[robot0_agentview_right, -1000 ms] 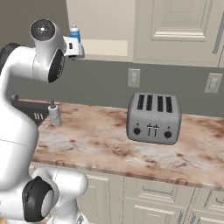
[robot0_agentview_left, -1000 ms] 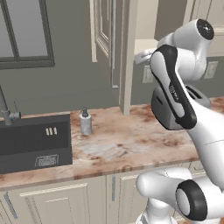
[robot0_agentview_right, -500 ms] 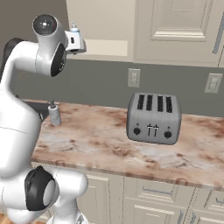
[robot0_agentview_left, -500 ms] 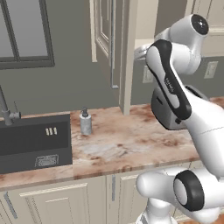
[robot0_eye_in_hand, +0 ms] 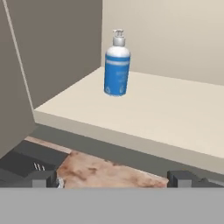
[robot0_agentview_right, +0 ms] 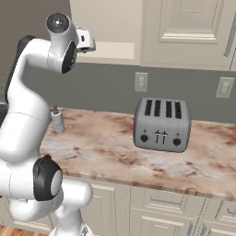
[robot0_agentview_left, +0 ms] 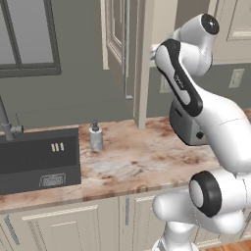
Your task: Locate and retrieve the soap dispenser and soap dispenser from the cabinet. Place them next to the sink.
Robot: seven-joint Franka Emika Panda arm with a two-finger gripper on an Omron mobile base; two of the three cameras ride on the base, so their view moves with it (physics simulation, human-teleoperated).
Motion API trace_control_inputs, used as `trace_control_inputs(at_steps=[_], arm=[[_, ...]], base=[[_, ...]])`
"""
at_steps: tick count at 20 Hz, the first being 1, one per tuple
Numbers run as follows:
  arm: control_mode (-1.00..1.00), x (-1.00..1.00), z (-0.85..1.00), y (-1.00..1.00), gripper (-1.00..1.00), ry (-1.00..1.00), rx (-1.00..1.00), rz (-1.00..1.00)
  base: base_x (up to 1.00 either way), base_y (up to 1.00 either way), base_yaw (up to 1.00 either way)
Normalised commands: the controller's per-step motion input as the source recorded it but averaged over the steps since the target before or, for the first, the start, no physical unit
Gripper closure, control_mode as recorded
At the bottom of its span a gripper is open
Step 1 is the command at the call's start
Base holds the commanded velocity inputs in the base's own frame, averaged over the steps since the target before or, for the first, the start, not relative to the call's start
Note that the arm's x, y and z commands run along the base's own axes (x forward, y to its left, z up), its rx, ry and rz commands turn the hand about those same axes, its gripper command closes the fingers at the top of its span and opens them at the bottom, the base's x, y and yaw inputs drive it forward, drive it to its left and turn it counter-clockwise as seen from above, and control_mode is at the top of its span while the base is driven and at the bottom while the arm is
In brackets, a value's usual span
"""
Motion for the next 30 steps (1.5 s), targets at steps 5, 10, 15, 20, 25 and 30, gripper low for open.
trace_control_inputs(at_steps=[5, 10, 15, 20, 25, 30], arm=[[-1.00, 0.56, 0.08, 0.04, -1.00, 0.01, 0.00, 0.03], [-1.00, 0.49, 0.03, 0.08, -1.00, 0.01, -0.01, 0.05], [-1.00, 0.31, 0.00, 0.25, -1.00, 0.01, -0.01, 0.02], [-1.00, 0.31, 0.00, 0.27, -1.00, 0.00, 0.00, 0.02], [-1.00, 0.47, 0.00, 0.12, -1.00, 0.02, -0.01, 0.00], [-1.00, 0.47, 0.00, 0.04, -1.00, 0.03, -0.02, 0.00]], base=[[0.00, 0.00, 0.00], [0.00, 0.00, 0.00], [0.00, 0.00, 0.00], [0.00, 0.00, 0.00], [0.00, 0.00, 0.00], [0.00, 0.00, 0.00]])
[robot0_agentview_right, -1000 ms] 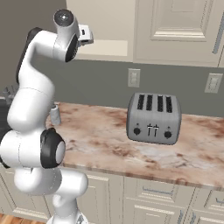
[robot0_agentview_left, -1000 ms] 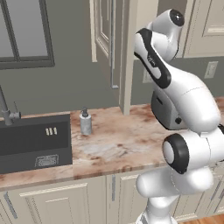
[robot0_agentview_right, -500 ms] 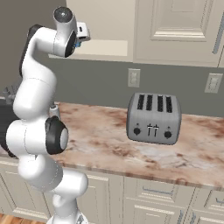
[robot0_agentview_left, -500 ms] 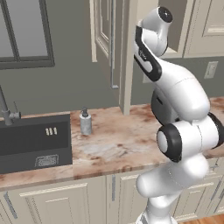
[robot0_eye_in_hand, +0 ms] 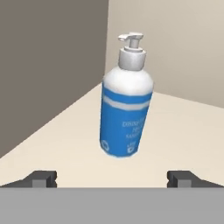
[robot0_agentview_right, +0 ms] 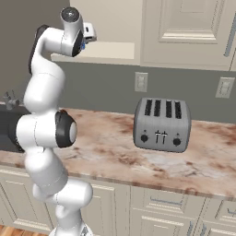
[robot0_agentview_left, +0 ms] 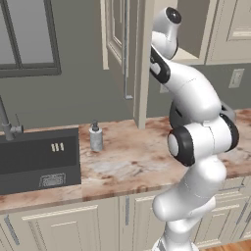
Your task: Locate and retrieve the soap dispenser and soap dispenser from the cabinet. Place them next to the sink.
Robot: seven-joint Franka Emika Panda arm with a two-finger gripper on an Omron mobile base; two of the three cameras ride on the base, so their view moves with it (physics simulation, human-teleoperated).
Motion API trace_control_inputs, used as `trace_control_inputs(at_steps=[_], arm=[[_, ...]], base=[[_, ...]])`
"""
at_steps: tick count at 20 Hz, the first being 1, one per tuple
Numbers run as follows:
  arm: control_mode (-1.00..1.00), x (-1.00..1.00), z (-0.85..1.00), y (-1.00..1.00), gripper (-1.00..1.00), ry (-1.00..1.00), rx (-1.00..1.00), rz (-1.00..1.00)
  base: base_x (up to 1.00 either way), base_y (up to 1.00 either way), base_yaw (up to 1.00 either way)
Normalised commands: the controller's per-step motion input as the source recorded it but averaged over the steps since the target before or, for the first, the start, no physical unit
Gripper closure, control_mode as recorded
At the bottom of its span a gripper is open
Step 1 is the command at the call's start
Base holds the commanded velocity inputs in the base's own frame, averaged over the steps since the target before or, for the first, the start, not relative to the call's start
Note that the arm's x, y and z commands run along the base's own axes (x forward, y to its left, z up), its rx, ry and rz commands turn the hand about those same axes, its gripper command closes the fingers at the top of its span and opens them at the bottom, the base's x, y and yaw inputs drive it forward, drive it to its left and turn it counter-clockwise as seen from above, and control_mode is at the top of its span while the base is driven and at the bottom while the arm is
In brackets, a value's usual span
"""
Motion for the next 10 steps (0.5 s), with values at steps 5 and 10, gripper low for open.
trace_control_inputs(at_steps=[5, 10], arm=[[-1.00, 0.33, 0.00, 0.12, -1.00, 0.02, -0.03, 0.00], [-1.00, 0.30, 0.00, 0.17, -1.00, 0.00, -0.01, 0.00]], base=[[0.00, 0.00, 0.00], [0.00, 0.00, 0.00]])
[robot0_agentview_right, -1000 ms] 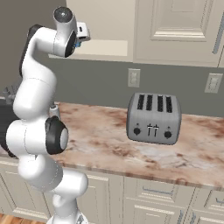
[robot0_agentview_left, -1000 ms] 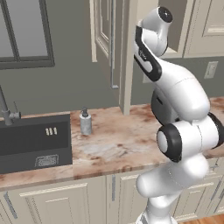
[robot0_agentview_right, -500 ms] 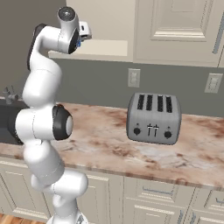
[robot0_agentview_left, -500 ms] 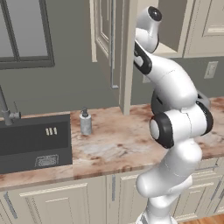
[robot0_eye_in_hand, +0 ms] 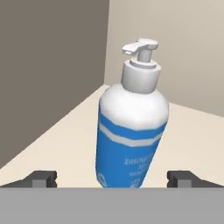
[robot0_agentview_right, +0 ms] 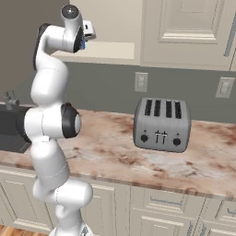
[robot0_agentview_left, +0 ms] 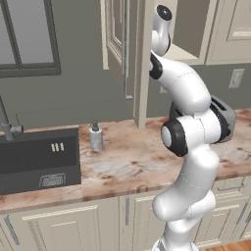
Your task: Locate and retrieve the soap dispenser and soap dispenser from the cabinet. Place them next to the sink.
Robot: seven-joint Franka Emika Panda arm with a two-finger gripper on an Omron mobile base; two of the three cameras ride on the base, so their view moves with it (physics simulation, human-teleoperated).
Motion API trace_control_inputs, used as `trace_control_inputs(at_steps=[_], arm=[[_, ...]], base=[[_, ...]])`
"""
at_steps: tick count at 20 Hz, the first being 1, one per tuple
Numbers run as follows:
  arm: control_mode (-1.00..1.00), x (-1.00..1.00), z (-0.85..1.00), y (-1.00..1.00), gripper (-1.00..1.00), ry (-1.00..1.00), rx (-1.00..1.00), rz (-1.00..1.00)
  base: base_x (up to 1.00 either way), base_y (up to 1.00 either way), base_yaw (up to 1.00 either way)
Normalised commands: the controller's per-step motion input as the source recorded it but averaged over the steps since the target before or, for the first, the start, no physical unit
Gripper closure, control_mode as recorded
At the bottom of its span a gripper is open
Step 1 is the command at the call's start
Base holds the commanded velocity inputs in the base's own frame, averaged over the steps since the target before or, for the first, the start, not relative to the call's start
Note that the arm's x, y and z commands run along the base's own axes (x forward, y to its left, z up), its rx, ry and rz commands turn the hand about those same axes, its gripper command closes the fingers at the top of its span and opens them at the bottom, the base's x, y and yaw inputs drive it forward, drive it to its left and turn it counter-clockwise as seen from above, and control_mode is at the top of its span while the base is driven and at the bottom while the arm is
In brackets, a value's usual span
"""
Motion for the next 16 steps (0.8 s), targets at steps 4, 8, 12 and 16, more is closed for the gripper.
trace_control_inputs(at_steps=[4, 8, 12, 16], arm=[[-1.00, 0.30, 0.00, 0.07, -1.00, 0.00, 0.00, 0.00], [-1.00, 0.31, -0.01, 0.01, -1.00, 0.00, 0.00, 0.01], [-1.00, 0.36, 0.00, 0.00, -1.00, -0.01, 0.00, 0.02], [-1.00, 0.28, -0.01, 0.00, -1.00, 0.00, 0.00, 0.02]], base=[[0.00, 0.00, 0.00], [0.00, 0.00, 0.00], [0.00, 0.00, 0.00], [0.00, 0.00, 0.00]])
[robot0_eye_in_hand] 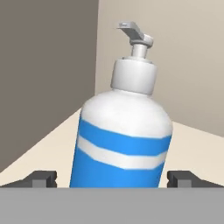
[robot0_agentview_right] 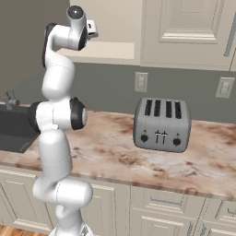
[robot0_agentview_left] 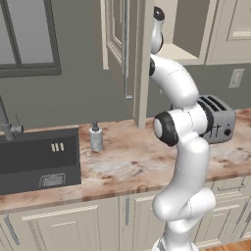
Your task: Locate and retrieve the soap dispenser and soap dispenser from the cabinet. Place them next to the sink.
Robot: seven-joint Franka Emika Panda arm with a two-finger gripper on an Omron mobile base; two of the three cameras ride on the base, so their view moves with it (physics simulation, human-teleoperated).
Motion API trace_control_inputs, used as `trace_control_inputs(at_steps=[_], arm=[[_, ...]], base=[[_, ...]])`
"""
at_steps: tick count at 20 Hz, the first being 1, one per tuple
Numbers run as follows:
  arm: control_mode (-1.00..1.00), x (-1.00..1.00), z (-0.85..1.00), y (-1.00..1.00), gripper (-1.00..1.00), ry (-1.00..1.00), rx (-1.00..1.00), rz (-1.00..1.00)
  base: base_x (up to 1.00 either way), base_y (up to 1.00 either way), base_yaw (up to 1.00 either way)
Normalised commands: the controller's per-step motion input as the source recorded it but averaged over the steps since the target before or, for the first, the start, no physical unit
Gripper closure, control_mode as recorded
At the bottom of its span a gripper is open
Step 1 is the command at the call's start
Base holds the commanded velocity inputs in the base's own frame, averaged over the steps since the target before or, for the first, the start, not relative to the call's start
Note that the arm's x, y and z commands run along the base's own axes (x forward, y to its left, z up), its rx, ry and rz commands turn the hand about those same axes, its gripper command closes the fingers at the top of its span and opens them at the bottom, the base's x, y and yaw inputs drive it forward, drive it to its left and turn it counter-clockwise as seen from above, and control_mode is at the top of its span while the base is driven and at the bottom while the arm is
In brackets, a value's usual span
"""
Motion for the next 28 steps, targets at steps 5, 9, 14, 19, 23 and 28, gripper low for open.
trace_control_inputs(at_steps=[5, 9, 14, 19, 23, 28], arm=[[-1.00, 0.02, -0.01, 0.02, 1.00, 0.00, 0.00, 0.00], [-1.00, 0.00, 0.00, 0.00, 1.00, 0.00, 0.00, 0.00], [-1.00, -0.31, 0.04, -0.04, 1.00, -0.07, 0.02, 0.00], [-1.00, -0.65, 0.03, -0.14, 1.00, -0.12, 0.04, 0.00], [-1.00, -0.67, 0.00, -0.25, 1.00, -0.27, 0.08, 0.00], [-1.00, -0.70, 0.06, -0.20, 1.00, -0.27, 0.07, 0.00]], base=[[0.00, 0.00, 0.00], [0.00, 0.00, 0.00], [0.00, 0.00, 0.00], [0.00, 0.00, 0.00], [0.00, 0.00, 0.00], [0.00, 0.00, 0.00]])
